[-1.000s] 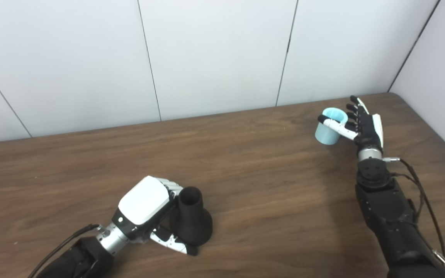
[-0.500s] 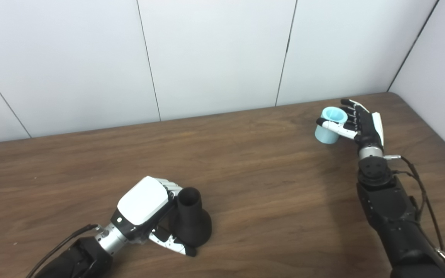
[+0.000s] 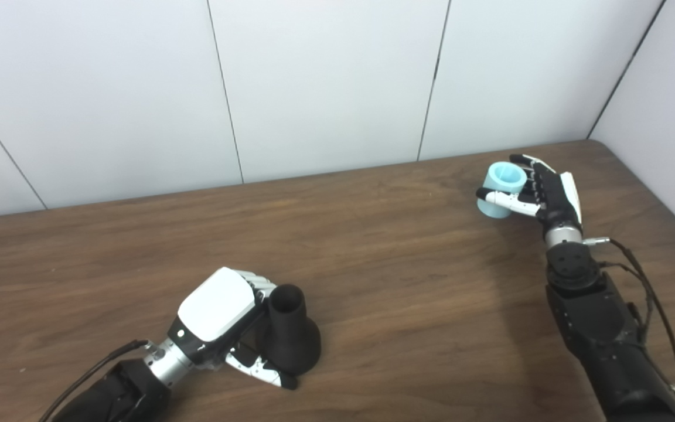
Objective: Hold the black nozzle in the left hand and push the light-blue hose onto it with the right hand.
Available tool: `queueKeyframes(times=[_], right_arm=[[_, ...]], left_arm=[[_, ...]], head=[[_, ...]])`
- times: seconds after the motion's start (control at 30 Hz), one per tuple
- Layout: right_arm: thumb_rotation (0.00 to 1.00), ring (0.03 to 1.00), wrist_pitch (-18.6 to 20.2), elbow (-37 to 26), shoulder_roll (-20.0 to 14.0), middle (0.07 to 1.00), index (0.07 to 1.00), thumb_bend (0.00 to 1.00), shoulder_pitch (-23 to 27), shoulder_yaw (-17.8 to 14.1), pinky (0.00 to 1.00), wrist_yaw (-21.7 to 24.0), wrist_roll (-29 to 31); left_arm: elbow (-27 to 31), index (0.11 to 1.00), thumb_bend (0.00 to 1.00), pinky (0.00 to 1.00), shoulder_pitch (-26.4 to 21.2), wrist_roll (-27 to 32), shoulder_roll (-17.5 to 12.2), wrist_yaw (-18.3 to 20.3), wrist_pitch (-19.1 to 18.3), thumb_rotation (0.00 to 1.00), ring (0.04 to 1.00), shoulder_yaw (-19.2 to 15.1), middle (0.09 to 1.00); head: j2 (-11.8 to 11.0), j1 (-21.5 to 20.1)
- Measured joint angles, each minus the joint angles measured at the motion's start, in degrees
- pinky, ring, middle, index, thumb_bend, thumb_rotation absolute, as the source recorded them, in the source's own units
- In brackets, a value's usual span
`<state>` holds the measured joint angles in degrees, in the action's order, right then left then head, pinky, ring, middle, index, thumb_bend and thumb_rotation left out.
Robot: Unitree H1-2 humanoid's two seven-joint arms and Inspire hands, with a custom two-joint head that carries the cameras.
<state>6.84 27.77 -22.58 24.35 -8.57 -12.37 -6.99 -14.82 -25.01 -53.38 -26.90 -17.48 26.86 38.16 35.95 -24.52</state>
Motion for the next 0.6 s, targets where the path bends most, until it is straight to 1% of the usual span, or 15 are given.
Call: queueKeyframes(times=[0.07,0.13,0.17,0.27,0.3,0.33,0.37,0.4,0.47,0.6], right_arm=[[0.21,0.690,-0.1,-0.1,0.1,0.681,0.697,1.00,-0.1,-0.1,0.66,0.1,0.2],[0.19,0.676,-0.2,-0.1,0.2,0.667,0.674,1.00,-0.1,-0.5,0.64,0.0,0.5],[0.15,0.653,-0.3,-0.1,0.3,0.648,0.639,0.97,-0.1,-0.5,0.60,-0.1,0.4],[0.08,0.613,-0.4,-0.3,0.6,0.612,0.583,0.91,-0.2,-0.2,0.56,-1.3,-0.5],[0.11,0.585,-0.6,-0.5,0.7,0.588,0.527,0.68,-0.3,-0.1,0.53,-1.4,-0.9],[0.12,0.575,-0.8,-0.6,0.7,0.580,0.508,0.60,-0.5,0.1,0.52,-1.4,-1.0],[0.06,0.520,-1.5,-0.5,0.7,0.528,0.499,0.57,-0.6,0.1,0.48,-1.4,-1.0],[0.03,0.481,-2.3,-0.5,0.7,0.498,0.496,0.55,-0.7,0.0,0.45,-1.4,-0.8],[0.00,0.441,-3.1,0.1,0.8,0.469,0.501,0.52,-0.8,-0.1,0.41,-1.4,-0.6],[0.00,0.422,-4.7,0.5,1.3,0.461,0.506,0.52,-0.9,-0.2,0.36,-1.5,-0.4]], left_arm=[[0.0,0.508,0.50,0.40,0.0,0.0,0.0,0.0,0.0,0.00,0.435,0.0,0.422],[0.0,0.508,0.50,0.39,0.0,0.0,0.0,0.0,0.0,0.00,0.434,0.0,0.421],[0.0,0.509,0.50,0.39,0.0,0.0,0.0,0.0,0.0,0.00,0.435,0.0,0.422],[0.0,0.509,0.50,0.40,0.0,0.0,0.0,0.0,0.0,0.00,0.441,0.0,0.432],[0.0,0.507,0.50,0.40,0.0,0.0,0.0,0.0,0.0,0.00,0.446,0.0,0.437],[0.0,0.506,0.50,0.41,0.0,0.0,0.0,0.0,0.0,0.00,0.448,0.0,0.438],[0.0,0.505,0.50,0.41,0.0,-0.1,0.0,0.0,0.0,0.00,0.448,0.0,0.438],[0.0,0.505,0.50,0.41,0.0,-0.1,0.0,0.0,0.0,0.00,0.449,0.0,0.437],[0.0,0.508,0.50,0.40,0.0,-0.1,0.0,0.0,0.0,0.00,0.443,0.0,0.431],[0.0,0.509,0.50,0.40,0.0,-0.1,0.0,0.0,0.0,0.00,0.435,0.0,0.421]], head=[[0.0,0.1],[0.0,0.1],[0.0,0.1],[0.2,0.3],[0.2,0.3],[0.2,0.3],[0.2,0.3],[0.2,0.3],[0.1,0.4],[0.2,0.3]])
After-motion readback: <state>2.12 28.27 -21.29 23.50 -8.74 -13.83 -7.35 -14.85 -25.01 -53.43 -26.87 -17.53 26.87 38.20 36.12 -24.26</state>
